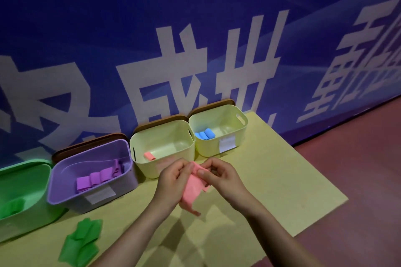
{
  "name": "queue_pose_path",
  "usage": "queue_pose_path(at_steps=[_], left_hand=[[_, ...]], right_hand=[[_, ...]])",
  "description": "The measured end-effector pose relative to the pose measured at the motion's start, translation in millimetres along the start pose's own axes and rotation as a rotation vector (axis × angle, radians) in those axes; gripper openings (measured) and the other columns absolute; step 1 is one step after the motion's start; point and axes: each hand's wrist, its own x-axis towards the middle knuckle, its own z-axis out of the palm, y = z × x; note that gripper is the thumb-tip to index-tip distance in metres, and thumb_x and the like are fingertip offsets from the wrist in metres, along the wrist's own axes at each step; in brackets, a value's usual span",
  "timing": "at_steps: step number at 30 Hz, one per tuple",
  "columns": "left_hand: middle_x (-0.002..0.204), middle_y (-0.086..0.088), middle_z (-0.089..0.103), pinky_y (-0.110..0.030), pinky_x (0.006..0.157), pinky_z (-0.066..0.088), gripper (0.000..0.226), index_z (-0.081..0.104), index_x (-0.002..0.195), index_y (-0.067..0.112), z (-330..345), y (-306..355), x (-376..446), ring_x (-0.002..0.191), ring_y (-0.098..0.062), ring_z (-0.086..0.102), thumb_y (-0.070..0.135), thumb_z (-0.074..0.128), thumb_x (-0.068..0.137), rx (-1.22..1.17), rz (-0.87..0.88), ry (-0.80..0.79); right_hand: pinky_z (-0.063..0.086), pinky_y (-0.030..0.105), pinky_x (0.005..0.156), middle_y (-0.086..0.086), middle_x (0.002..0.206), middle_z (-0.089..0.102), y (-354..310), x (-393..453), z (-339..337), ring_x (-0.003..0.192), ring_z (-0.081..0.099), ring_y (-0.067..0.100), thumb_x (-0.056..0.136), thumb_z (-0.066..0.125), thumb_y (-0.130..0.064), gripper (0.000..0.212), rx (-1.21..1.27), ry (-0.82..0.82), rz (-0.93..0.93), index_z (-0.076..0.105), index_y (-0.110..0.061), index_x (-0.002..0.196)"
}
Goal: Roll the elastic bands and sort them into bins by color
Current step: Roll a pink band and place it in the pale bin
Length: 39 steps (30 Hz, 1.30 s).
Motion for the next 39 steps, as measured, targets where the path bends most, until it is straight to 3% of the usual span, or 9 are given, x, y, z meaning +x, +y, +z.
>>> queue_pose_path(at_steps=[3, 5, 10, 15, 18, 23, 28, 33, 39], left_hand=[[0.061, 0.008, 0.057, -0.016, 0.045, 0.042, 0.026, 0.059, 0.070, 0.009, 6, 7, 2, 0.056, -0.001, 0.053, 0.008, 0.052, 0.095, -0.008, -0.002, -0.003], [0.066, 0.009, 0.060, -0.019, 0.059, 0.043, 0.026, 0.062, 0.073, 0.010, 11, 7, 5, 0.065, -0.004, 0.054, 0.014, 0.051, 0.096, -0.058, -0.045, 0.016], [0.106, 0.002, 0.071, -0.040, 0.100, 0.045, 0.052, 0.070, 0.103, 0.030, 13, -5, 11, 0.106, -0.017, 0.062, 0.067, 0.036, 0.090, -0.106, -0.381, -0.050], [0.083, 0.004, 0.075, -0.028, 0.078, 0.049, 0.039, 0.075, 0.074, 0.026, 5, 6, 11, 0.085, -0.014, 0.066, 0.037, 0.046, 0.097, -0.154, -0.295, 0.038], [0.075, 0.007, 0.074, -0.015, 0.067, 0.048, 0.036, 0.073, 0.074, 0.021, -6, 10, 11, 0.075, -0.005, 0.067, 0.028, 0.047, 0.098, -0.203, -0.247, 0.087], [0.083, 0.003, 0.074, -0.027, 0.080, 0.048, 0.034, 0.075, 0.075, 0.021, -24, 3, 11, 0.084, -0.011, 0.067, 0.020, 0.049, 0.097, -0.267, -0.260, 0.172], [0.094, -0.005, 0.074, -0.037, 0.089, 0.046, 0.030, 0.077, 0.083, 0.020, -36, -2, 9, 0.095, -0.022, 0.066, 0.022, 0.049, 0.096, -0.342, -0.306, 0.239], [0.075, 0.002, 0.071, -0.036, 0.076, 0.045, 0.025, 0.069, 0.086, 0.016, -33, -1, 8, 0.079, -0.022, 0.062, 0.020, 0.046, 0.097, -0.285, -0.321, 0.211], [0.090, -0.006, 0.068, -0.024, 0.069, 0.043, 0.026, 0.068, 0.089, 0.017, -15, 6, 8, 0.083, -0.016, 0.060, 0.017, 0.044, 0.099, -0.191, -0.256, 0.135]], right_hand=[[0.043, 0.025, 0.057, 0.003, 0.062, 0.059, -2, -1, -6, 0.059, 0.054, 0.014, 0.085, 0.070, -0.011, 0.009, 0.002, 0.049, -0.004, 0.065, -0.006, 0.079], [0.043, 0.024, 0.058, 0.000, 0.064, 0.061, -3, 1, -7, 0.060, 0.055, 0.011, 0.084, 0.070, -0.013, 0.008, -0.028, 0.104, -0.032, 0.068, -0.006, 0.080], [0.042, 0.021, 0.064, -0.005, 0.077, 0.069, -6, 8, -6, 0.070, 0.055, 0.008, 0.081, 0.072, -0.032, 0.013, -0.151, 0.174, -0.123, 0.074, -0.019, 0.084], [0.041, 0.016, 0.065, -0.014, 0.079, 0.066, 6, 20, 1, 0.073, 0.057, 0.009, 0.083, 0.069, -0.008, 0.022, -0.371, 0.133, -0.280, 0.075, -0.028, 0.092], [0.038, 0.011, 0.065, -0.023, 0.075, 0.060, 9, 33, 11, 0.070, 0.054, 0.003, 0.081, 0.071, -0.006, 0.025, -0.455, 0.093, -0.368, 0.076, -0.025, 0.096], [0.044, 0.015, 0.067, -0.015, 0.077, 0.060, 6, 53, 26, 0.071, 0.055, 0.002, 0.084, 0.068, -0.010, 0.028, -0.522, -0.045, -0.446, 0.074, -0.028, 0.105], [0.047, 0.026, 0.083, -0.011, 0.093, 0.069, -3, 54, 34, 0.094, 0.060, 0.010, 0.096, 0.048, -0.018, 0.029, -0.414, -0.171, -0.321, 0.072, -0.031, 0.109], [0.041, 0.018, 0.069, -0.021, 0.065, 0.062, -10, 42, 31, 0.067, 0.054, -0.001, 0.098, 0.050, -0.011, 0.044, -0.241, -0.150, -0.109, 0.069, -0.043, 0.075], [0.044, 0.021, 0.063, -0.006, 0.064, 0.064, -8, 34, 14, 0.061, 0.056, 0.008, 0.090, 0.063, -0.011, 0.012, -0.141, -0.060, -0.025, 0.073, -0.011, 0.083]])
